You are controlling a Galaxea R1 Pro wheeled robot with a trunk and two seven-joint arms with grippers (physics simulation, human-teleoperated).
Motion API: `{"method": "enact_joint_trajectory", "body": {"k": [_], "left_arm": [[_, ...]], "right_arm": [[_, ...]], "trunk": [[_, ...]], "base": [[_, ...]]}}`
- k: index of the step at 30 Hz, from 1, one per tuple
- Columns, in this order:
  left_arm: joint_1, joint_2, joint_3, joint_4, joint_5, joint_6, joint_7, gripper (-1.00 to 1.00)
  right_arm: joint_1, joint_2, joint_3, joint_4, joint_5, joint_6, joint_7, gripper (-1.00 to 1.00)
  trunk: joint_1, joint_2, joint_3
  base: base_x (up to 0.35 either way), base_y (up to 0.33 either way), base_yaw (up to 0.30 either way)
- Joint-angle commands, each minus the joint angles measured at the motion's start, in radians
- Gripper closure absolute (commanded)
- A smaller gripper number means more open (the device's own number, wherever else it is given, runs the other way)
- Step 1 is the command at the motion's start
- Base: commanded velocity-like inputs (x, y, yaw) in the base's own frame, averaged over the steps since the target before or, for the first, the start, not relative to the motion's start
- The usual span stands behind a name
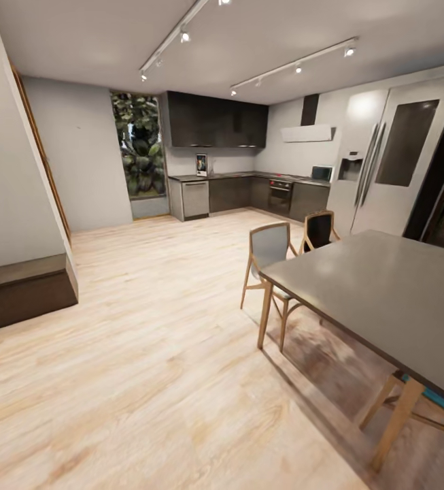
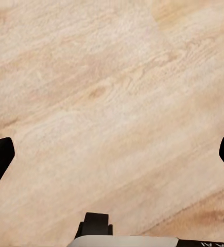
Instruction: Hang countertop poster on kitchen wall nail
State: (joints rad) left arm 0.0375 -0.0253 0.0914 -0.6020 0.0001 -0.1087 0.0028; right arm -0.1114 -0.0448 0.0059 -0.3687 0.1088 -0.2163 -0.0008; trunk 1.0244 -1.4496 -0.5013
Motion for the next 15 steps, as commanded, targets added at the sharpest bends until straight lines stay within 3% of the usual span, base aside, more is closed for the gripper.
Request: {"method": "enact_joint_trajectory", "body": {"k": [1,10,15], "left_arm": [[0.0,-0.001,0.003,-0.001,0.0,-0.002,0.0,-1.0],[0.0,-0.001,0.007,-0.001,0.0,-0.003,0.0,-1.0],[0.0,-0.001,0.007,-0.001,0.0,-0.006,0.0,-1.0]], "right_arm": [[-0.001,0.0,0.0,0.0,0.008,-0.003,-0.001,-1.0],[-0.001,0.0,-0.001,0.0,0.008,-0.004,-0.002,-1.0],[-0.001,-0.001,-0.001,0.001,0.008,-0.004,-0.002,-1.0]], "trunk": [[0.001,0.0,-0.001],[0.001,0.0,-0.001],[0.001,0.0,-0.001]], "base": [[0.28,0.23,0.156],[0.303,0.185,0.248],[0.322,0.132,0.094]]}}
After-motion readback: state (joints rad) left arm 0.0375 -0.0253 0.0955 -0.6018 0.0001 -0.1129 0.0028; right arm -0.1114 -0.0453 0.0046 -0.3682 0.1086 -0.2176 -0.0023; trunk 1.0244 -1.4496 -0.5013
